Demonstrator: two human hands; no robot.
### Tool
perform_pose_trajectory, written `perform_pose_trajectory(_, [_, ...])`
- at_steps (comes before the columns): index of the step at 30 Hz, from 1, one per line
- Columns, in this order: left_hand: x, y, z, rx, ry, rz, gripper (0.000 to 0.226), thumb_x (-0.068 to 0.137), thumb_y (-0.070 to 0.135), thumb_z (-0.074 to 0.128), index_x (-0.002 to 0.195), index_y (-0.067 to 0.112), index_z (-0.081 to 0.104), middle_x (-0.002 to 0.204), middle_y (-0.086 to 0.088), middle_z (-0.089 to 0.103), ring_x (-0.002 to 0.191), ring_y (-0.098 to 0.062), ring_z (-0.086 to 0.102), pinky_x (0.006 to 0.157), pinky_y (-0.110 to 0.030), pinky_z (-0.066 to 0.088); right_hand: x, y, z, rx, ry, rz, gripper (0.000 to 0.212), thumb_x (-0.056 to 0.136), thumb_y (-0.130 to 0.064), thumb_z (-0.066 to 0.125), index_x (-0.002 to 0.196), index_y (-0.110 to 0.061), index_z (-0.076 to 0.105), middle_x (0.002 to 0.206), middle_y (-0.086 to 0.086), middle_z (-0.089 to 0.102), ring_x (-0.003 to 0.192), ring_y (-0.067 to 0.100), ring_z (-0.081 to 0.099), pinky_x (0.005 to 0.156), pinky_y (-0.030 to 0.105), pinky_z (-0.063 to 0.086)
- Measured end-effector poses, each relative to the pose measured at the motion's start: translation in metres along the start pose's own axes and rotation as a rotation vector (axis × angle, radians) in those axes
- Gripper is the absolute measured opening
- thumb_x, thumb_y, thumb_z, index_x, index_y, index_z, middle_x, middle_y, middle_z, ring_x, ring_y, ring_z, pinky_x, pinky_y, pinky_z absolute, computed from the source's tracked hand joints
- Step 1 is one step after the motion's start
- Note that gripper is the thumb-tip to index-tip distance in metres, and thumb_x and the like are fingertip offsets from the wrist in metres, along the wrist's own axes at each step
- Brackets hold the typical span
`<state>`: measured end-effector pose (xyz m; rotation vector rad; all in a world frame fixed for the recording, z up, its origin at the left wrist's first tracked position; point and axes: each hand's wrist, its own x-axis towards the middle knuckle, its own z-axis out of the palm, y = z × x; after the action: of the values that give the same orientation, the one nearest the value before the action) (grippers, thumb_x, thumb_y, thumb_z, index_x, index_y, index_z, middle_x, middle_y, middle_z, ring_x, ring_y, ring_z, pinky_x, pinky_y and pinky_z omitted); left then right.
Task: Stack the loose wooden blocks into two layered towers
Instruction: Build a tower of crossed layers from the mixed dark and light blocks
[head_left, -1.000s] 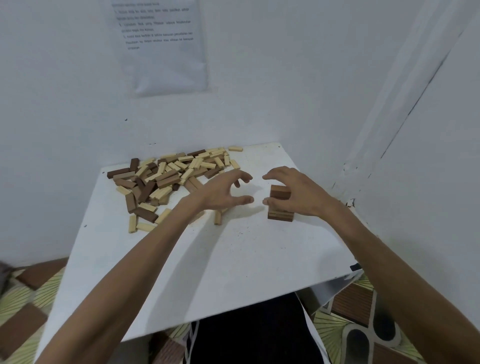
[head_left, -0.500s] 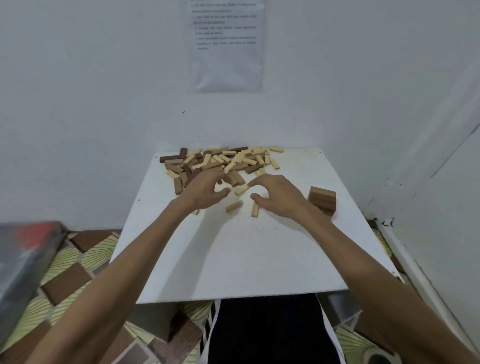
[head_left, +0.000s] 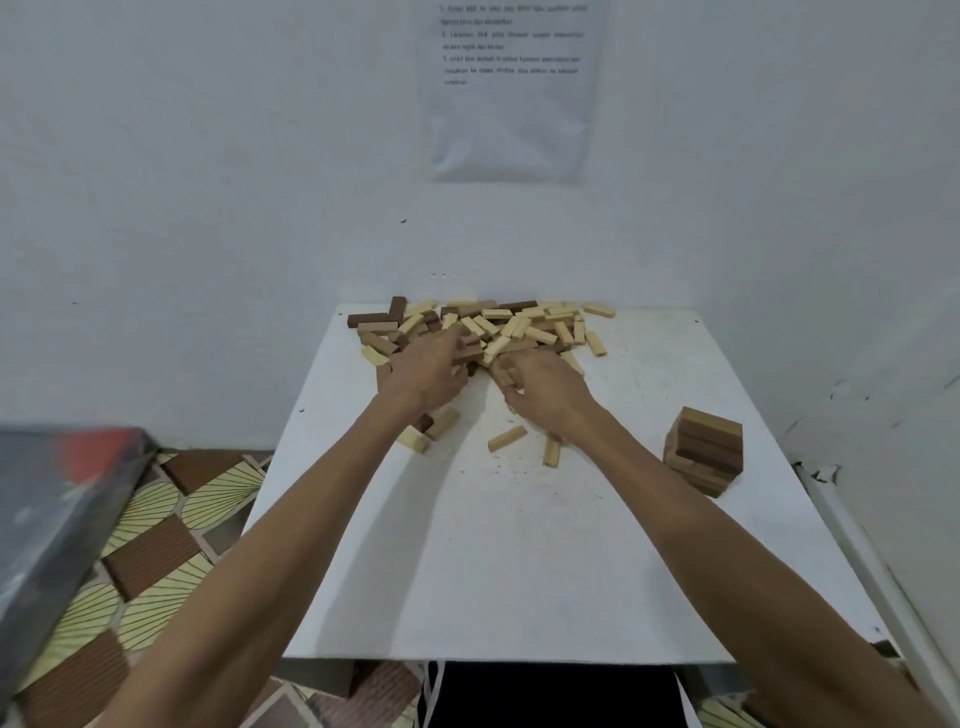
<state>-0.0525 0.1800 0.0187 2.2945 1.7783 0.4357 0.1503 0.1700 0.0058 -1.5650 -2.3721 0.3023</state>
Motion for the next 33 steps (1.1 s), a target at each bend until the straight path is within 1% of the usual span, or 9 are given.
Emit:
perform_pose_trajectory(4, [0.013,-0.003,0.009,0.044,0.007,-0.054,0.054,0.095,0.017,0.063,0.144,0.016,0.042,0.131,-0.008,0.059,0.12,-0.03,0.054,0.086,-0.048,0.053,0.018,0.005,0.016,-0.029,0.037,0.037,0.019,0.099,-0.023,0.058,0.091,-0.008,0.065,0.105,0.005,0.06,0.093,0.023,0.058,0.061,0.032,0.041])
perform_pose_trajectory(10, [0.022,-0.01,0.02,0.044,0.019,0.014,0.051,0.09,0.011,0.066,0.137,0.01,0.048,0.132,-0.011,0.058,0.12,-0.03,0.052,0.088,-0.047,0.052,0.027,0.001,0.028,0.068,0.066,0.12,0.017,0.089,-0.015,0.07,0.075,-0.01,0.061,0.104,0.002,0.058,0.086,0.02,0.058,0.068,0.038,0.054])
perform_pose_trajectory(13, [0.02,-0.011,0.024,-0.037,0.051,0.037,0.043,0.091,0.013,0.069,0.131,0.008,0.053,0.127,-0.013,0.06,0.116,-0.03,0.055,0.09,-0.044,0.051,0.026,0.003,0.033,0.098,0.114,0.153,0.008,0.084,-0.004,0.07,0.088,-0.007,0.064,0.107,0.006,0.059,0.09,0.024,0.061,0.072,0.042,0.056])
perform_pose_trajectory(18, [0.006,-0.006,0.022,-0.074,0.061,0.059,0.049,0.086,0.007,0.071,0.132,0.009,0.054,0.119,-0.011,0.064,0.109,-0.029,0.058,0.073,-0.033,0.04,0.005,0.005,0.03,0.151,0.169,0.159,0.051,0.079,-0.002,0.074,0.127,-0.011,0.058,0.131,0.006,0.053,0.099,0.026,0.06,0.076,0.038,0.052])
perform_pose_trajectory(22, [-0.017,0.001,0.018,-0.151,0.099,0.097,0.062,0.08,0.004,0.071,0.139,0.012,0.053,0.118,-0.004,0.067,0.105,-0.025,0.063,0.085,-0.038,0.053,-0.026,-0.001,0.016,0.163,0.196,0.11,0.064,0.077,0.001,0.072,0.135,-0.017,0.053,0.135,0.003,0.047,0.101,0.028,0.059,0.071,0.033,0.047])
perform_pose_trajectory(24, [-0.034,0.008,0.016,-0.197,0.129,0.111,0.05,0.083,0.008,0.073,0.131,0.01,0.058,0.113,-0.004,0.068,0.098,-0.023,0.064,0.084,-0.037,0.055,-0.048,-0.006,0.01,0.192,0.191,0.102,0.065,0.08,-0.002,0.072,0.139,-0.017,0.049,0.139,0.004,0.046,0.106,0.029,0.059,0.074,0.031,0.045])
perform_pose_trajectory(28, [-0.084,0.024,0.024,-0.314,0.177,0.121,0.034,0.089,0.015,0.076,0.119,0.008,0.062,0.1,0.001,0.07,0.082,-0.011,0.062,0.075,-0.023,0.052,-0.103,-0.017,0.002,0.298,0.124,0.108,0.079,0.081,-0.005,0.072,0.15,-0.023,0.037,0.139,0.002,0.047,0.11,0.024,0.056,0.082,0.031,0.045])
perform_pose_trajectory(31, [-0.121,0.03,0.037,-0.363,0.169,0.112,0.036,0.09,0.016,0.076,0.122,0.012,0.061,0.101,0.005,0.069,0.082,-0.007,0.06,0.074,-0.012,0.047,-0.141,-0.022,0.007,0.347,0.065,0.091,0.087,0.079,-0.007,0.072,0.152,-0.03,0.03,0.134,-0.006,0.045,0.102,0.022,0.057,0.079,0.037,0.051])
perform_pose_trajectory(33, [-0.138,0.033,0.047,-0.376,0.16,0.09,0.035,0.09,0.015,0.075,0.122,0.014,0.061,0.103,0.007,0.068,0.086,-0.007,0.06,0.077,-0.013,0.047,-0.159,-0.023,0.014,0.331,0.021,0.067,0.09,0.08,-0.009,0.071,0.154,-0.031,0.025,0.133,-0.007,0.043,0.099,0.022,0.057,0.078,0.04,0.054])
